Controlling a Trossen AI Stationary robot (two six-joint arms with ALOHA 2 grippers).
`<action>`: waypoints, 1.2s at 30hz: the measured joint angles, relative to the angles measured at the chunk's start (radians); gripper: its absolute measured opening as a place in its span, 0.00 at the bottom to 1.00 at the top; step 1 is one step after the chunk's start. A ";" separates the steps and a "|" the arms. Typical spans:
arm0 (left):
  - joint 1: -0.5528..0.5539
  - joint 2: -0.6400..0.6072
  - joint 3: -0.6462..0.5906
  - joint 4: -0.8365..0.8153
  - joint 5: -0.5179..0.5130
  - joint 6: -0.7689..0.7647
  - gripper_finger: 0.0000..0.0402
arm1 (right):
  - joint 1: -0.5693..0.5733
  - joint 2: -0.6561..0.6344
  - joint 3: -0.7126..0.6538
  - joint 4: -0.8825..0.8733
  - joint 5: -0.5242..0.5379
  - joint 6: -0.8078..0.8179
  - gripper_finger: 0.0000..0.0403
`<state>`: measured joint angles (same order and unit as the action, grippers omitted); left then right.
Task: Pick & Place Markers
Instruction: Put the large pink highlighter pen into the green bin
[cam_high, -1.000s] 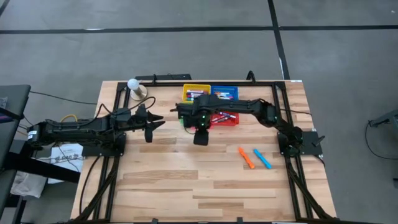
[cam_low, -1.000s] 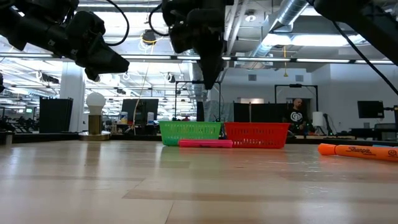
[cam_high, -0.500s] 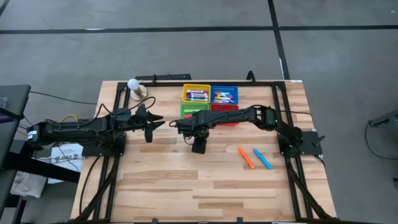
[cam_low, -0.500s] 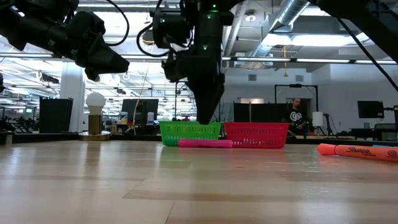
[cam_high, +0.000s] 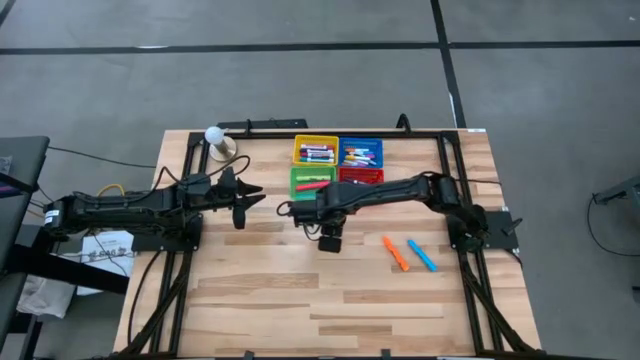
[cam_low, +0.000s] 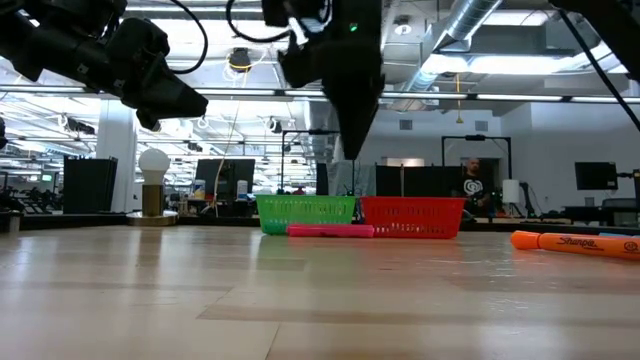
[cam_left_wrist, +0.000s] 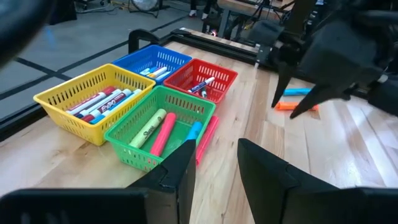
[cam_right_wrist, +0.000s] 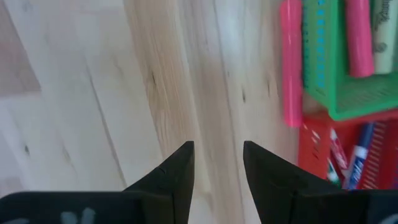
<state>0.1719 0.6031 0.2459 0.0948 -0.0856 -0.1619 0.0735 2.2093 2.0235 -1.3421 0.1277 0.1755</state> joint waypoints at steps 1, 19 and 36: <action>0.000 0.000 0.000 0.000 0.000 0.000 0.29 | 0.002 -0.007 0.000 -0.017 0.002 -0.006 0.32; 0.000 0.000 0.000 0.003 0.008 0.000 0.29 | -0.048 -0.498 -0.508 0.177 -0.049 0.004 0.32; 0.000 0.000 0.000 0.004 0.002 0.000 0.29 | -0.030 -0.384 -0.742 0.666 0.094 -0.016 0.33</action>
<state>0.1717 0.6033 0.2459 0.0993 -0.0839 -0.1623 0.0437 1.8251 1.2816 -0.6763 0.2216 0.1595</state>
